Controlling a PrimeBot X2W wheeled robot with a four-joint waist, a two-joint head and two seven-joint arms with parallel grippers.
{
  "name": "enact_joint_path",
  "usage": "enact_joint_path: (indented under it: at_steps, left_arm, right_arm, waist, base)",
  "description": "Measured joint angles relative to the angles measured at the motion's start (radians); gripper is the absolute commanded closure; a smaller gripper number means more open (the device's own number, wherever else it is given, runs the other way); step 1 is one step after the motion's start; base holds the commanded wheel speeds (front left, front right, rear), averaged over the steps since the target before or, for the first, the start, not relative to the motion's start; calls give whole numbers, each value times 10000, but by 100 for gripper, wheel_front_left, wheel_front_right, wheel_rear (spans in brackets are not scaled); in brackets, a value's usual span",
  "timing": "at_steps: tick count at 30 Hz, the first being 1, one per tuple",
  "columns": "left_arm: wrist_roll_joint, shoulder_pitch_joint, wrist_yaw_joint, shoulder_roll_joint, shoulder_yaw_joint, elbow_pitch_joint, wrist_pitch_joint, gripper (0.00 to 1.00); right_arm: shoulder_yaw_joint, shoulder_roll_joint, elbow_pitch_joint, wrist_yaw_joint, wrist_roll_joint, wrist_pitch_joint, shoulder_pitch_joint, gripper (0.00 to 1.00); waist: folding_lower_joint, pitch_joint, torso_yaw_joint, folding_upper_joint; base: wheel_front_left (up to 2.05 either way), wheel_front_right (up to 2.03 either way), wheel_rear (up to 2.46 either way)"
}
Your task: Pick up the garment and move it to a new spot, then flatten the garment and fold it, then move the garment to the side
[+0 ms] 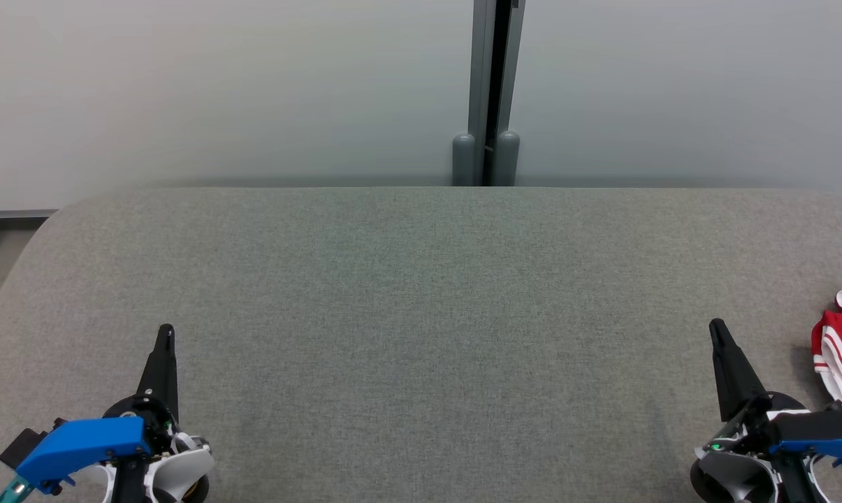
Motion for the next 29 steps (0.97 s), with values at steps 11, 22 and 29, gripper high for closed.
enact_joint_path:
  at_steps: [11,22,29]
  left_arm:
    - [0,0,0,0,0,0,0,100]
    - [0,0,0,0,0,-2,0,100]
    - [0,0,0,0,0,-2,0,100]
  right_arm:
    - [0,0,-2,0,0,0,0,100]
    - [0,0,-2,0,0,0,0,100]
    - [0,0,-2,0,0,0,0,100]
  waist:
    - [0,0,0,-1]
    - [0,0,0,0]
    - [-1,0,0,0]
  base:
    - [0,0,0]
    - [0,0,0]
    - [0,0,0]
